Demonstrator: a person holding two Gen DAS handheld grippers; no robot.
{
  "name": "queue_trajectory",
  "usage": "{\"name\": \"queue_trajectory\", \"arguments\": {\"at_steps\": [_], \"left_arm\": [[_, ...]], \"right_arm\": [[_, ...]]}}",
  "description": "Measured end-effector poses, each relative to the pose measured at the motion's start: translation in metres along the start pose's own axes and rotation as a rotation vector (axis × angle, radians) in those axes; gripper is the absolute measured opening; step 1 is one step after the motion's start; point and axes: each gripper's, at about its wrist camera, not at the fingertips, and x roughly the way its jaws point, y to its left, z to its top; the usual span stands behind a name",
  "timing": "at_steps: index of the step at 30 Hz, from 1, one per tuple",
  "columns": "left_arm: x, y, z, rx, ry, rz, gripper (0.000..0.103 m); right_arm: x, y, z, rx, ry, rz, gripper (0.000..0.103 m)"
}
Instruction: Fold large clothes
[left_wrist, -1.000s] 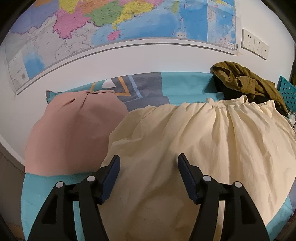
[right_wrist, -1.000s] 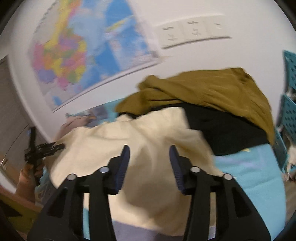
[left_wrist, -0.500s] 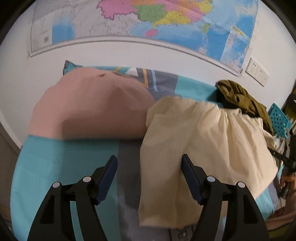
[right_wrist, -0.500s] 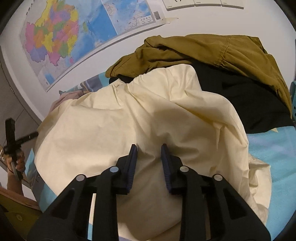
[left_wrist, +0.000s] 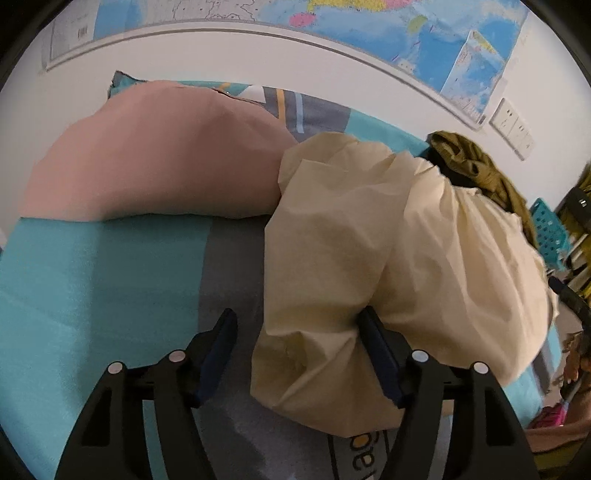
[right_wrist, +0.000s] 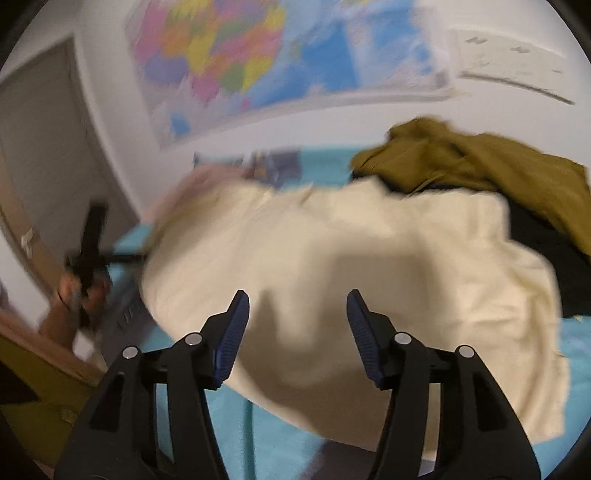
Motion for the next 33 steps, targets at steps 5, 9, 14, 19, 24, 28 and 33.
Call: {"name": "queue_trajectory", "arguments": {"at_steps": [5, 9, 14, 19, 24, 28, 33], "left_arm": [[-0.016, -0.004, -0.004, -0.004, -0.009, 0.032, 0.076], [-0.032, -0.001, -0.019, -0.062, 0.02, -0.102, 0.079], [-0.033, -0.013, -0.044, -0.094, 0.076, -0.215, 0.08], [-0.024, -0.033, -0.052, -0.109, 0.119, -0.361, 0.081], [-0.008, -0.049, -0.041, -0.118, 0.111, -0.397, 0.091], [0.004, -0.059, -0.029, -0.127, 0.094, -0.419, 0.096], [0.016, -0.067, -0.018, -0.164, 0.056, -0.432, 0.096]], "right_arm": [[0.03, -0.009, -0.011, 0.051, 0.047, -0.008, 0.054], [0.024, -0.011, -0.011, 0.075, 0.042, -0.006, 0.056], [0.004, -0.015, -0.016, 0.126, 0.005, 0.026, 0.063], [-0.015, -0.02, -0.024, 0.189, -0.029, 0.069, 0.069], [-0.031, -0.025, -0.034, 0.236, -0.053, 0.089, 0.069], [-0.045, -0.031, -0.045, 0.293, -0.075, 0.116, 0.07], [-0.058, -0.043, -0.068, 0.415, -0.068, 0.197, 0.076]]}}
